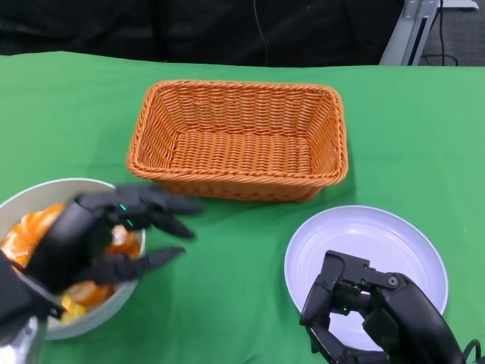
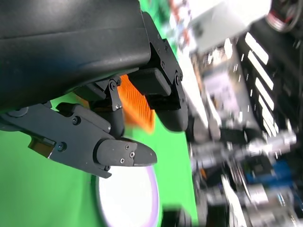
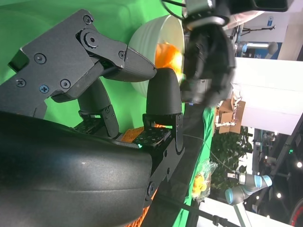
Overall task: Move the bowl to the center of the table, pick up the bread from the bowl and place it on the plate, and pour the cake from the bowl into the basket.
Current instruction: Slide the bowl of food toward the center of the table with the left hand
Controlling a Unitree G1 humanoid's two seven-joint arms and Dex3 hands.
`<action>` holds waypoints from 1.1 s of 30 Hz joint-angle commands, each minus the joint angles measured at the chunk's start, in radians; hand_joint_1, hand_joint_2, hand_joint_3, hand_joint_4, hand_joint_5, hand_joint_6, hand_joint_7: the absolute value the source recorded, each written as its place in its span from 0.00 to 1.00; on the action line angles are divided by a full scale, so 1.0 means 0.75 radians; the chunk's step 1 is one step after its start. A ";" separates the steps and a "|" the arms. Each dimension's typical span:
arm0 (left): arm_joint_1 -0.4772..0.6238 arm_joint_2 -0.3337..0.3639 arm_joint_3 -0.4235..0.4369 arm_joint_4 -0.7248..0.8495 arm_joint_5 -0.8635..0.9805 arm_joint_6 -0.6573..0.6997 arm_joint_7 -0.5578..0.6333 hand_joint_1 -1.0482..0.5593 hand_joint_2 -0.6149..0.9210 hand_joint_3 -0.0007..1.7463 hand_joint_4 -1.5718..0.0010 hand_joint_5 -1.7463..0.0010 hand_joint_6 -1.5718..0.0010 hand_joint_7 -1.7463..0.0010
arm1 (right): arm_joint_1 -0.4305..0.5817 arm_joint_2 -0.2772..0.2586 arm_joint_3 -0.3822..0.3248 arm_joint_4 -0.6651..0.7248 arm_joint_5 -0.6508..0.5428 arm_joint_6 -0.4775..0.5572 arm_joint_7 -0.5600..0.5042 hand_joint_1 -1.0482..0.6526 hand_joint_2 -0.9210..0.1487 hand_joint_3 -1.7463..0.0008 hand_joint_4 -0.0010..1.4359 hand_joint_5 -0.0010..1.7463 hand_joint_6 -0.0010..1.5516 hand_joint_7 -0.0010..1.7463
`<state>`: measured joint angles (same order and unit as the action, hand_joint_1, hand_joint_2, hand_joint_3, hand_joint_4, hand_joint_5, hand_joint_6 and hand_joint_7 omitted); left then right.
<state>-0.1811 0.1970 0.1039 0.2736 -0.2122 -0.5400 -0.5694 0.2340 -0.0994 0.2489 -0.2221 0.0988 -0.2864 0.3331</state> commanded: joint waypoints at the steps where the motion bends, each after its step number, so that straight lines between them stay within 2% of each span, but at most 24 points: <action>1: -0.061 0.042 0.075 0.068 0.014 -0.053 0.087 0.38 1.00 0.09 0.56 0.89 0.53 1.00 | 0.010 -0.009 -0.009 -0.017 -0.004 -0.005 -0.006 0.44 0.40 0.38 0.48 0.98 0.41 0.85; 9: -0.194 0.117 0.210 0.235 0.010 -0.069 0.233 0.36 1.00 0.07 0.57 0.93 0.57 1.00 | 0.013 -0.015 -0.011 -0.020 -0.004 0.000 -0.002 0.44 0.40 0.38 0.48 0.98 0.41 0.84; 18: -0.354 0.212 0.294 0.614 0.027 -0.016 0.362 0.30 1.00 0.06 0.59 0.97 0.62 1.00 | 0.008 -0.010 -0.011 -0.006 0.014 0.001 0.009 0.45 0.39 0.39 0.48 0.98 0.41 0.84; 27: -0.415 0.330 0.247 0.889 0.259 0.007 0.665 0.41 1.00 0.12 0.59 0.99 0.62 1.00 | 0.010 -0.007 -0.008 -0.008 -0.004 -0.009 -0.003 0.45 0.39 0.39 0.48 0.97 0.42 0.83; 33: -0.444 0.396 0.158 1.044 0.405 0.005 0.796 0.36 1.00 0.12 0.62 1.00 0.66 1.00 | 0.010 -0.008 -0.006 -0.019 -0.007 0.005 -0.007 0.44 0.40 0.39 0.49 0.97 0.42 0.84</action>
<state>-0.5001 0.4585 0.2318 1.0349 0.0734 -0.5429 -0.0010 0.2383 -0.1003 0.2487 -0.2240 0.0977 -0.2861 0.3331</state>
